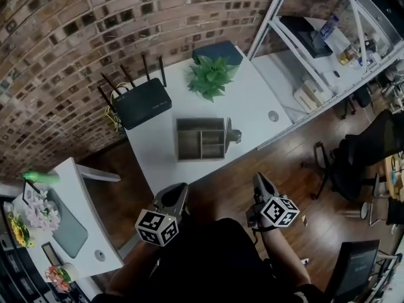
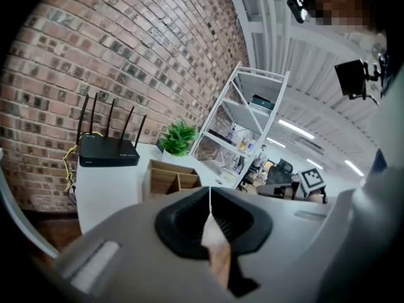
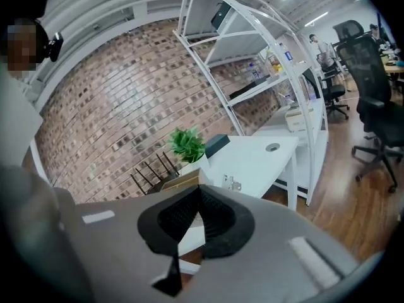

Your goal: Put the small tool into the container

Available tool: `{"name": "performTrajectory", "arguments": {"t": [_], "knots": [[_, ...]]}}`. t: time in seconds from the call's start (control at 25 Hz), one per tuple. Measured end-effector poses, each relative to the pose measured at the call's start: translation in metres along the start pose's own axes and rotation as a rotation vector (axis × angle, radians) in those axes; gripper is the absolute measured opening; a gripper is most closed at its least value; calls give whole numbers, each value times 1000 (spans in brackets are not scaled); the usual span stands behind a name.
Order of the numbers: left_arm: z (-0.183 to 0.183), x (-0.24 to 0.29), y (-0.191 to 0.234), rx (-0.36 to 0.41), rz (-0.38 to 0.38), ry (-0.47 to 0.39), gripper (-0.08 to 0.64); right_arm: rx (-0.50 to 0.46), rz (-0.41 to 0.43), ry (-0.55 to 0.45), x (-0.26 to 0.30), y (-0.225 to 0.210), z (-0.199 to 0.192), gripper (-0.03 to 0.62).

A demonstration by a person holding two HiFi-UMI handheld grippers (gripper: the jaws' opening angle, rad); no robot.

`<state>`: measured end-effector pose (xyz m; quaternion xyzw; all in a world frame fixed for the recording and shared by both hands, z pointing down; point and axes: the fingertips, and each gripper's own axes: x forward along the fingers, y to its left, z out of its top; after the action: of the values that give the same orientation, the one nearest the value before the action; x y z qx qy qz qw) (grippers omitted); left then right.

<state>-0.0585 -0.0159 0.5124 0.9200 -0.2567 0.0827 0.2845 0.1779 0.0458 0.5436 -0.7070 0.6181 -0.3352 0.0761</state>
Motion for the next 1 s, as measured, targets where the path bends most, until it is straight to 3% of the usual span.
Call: {"name": "performTrajectory", "arguments": {"t": [0.24, 0.36, 0.52, 1.0], "knots": [[8, 9, 21, -14, 57, -4, 68, 59, 3, 58, 49, -36, 12, 12], [14, 17, 25, -19, 117, -16, 94, 88, 46, 102, 79, -50, 15, 39], [20, 24, 18, -29, 192, -44, 103, 129, 101, 179, 115, -70, 7, 114], [18, 24, 7, -41, 343, -64, 104, 298, 155, 352, 195, -111, -20, 137]]}}
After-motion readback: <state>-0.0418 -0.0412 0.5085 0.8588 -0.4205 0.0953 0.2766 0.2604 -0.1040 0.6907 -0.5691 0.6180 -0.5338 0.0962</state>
